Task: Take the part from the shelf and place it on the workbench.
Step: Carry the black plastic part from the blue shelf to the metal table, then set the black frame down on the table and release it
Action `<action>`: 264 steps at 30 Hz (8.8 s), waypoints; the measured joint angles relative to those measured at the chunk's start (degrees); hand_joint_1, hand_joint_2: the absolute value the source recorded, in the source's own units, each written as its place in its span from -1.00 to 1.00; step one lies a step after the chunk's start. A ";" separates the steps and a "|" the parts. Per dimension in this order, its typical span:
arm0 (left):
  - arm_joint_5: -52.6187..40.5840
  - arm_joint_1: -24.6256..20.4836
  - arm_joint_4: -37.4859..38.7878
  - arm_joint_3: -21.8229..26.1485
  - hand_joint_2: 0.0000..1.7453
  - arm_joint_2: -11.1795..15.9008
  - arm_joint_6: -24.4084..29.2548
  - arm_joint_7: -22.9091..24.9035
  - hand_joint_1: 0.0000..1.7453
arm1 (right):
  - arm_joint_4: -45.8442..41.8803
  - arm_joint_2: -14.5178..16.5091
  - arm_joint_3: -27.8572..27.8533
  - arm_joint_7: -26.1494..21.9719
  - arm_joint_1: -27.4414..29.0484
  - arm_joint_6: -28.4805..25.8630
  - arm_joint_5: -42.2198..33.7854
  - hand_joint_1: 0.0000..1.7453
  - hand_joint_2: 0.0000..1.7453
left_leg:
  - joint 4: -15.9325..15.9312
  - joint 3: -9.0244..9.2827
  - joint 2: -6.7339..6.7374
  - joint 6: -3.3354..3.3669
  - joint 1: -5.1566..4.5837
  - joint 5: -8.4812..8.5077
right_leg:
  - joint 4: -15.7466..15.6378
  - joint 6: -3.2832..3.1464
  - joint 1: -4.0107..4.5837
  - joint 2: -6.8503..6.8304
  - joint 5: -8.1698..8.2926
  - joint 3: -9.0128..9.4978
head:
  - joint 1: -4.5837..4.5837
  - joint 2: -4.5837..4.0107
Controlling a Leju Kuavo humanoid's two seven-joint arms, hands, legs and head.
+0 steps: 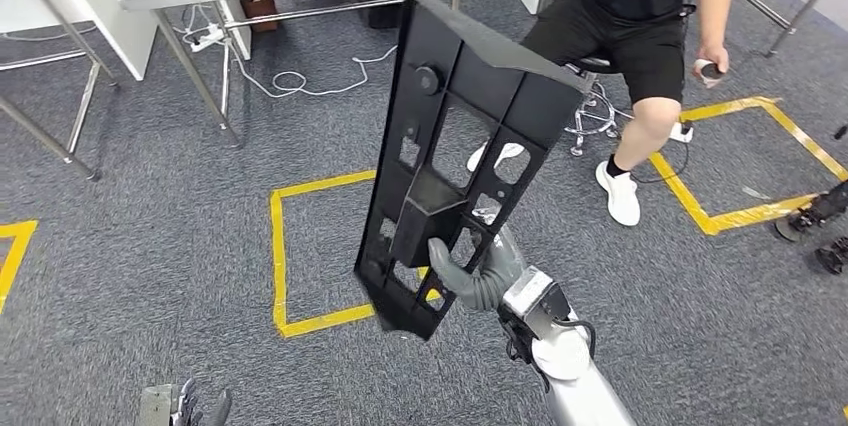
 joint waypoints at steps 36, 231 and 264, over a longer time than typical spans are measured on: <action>0.10 1.06 -2.57 1.35 1.00 -0.68 1.02 -0.01 -1.00 | -3.45 3.02 -5.68 0.59 1.73 -10.81 4.33 1.00 1.00 | -7.92 5.40 -5.09 2.07 -0.54 0.85 | -0.55 0.97 1.05 4.19 2.51 -2.40 | 0.62 0.00; -2.28 -0.15 0.01 -0.89 1.00 -0.46 0.69 1.08 -1.00 | 3.63 -0.41 1.23 18.05 -7.77 -37.91 44.92 1.00 1.00 | -7.43 7.31 -2.94 3.76 -0.92 -1.45 | 11.90 1.90 0.79 4.26 -4.59 -10.27 | 0.90 0.00; -5.40 -3.47 0.40 -2.78 1.00 -1.63 0.19 3.39 -1.00 | 31.50 3.30 7.52 22.99 -28.84 -33.31 64.20 1.00 1.00 | -7.67 2.16 -2.89 2.98 -2.19 3.03 | -2.27 -0.34 1.95 4.29 0.28 0.70 | 0.58 0.00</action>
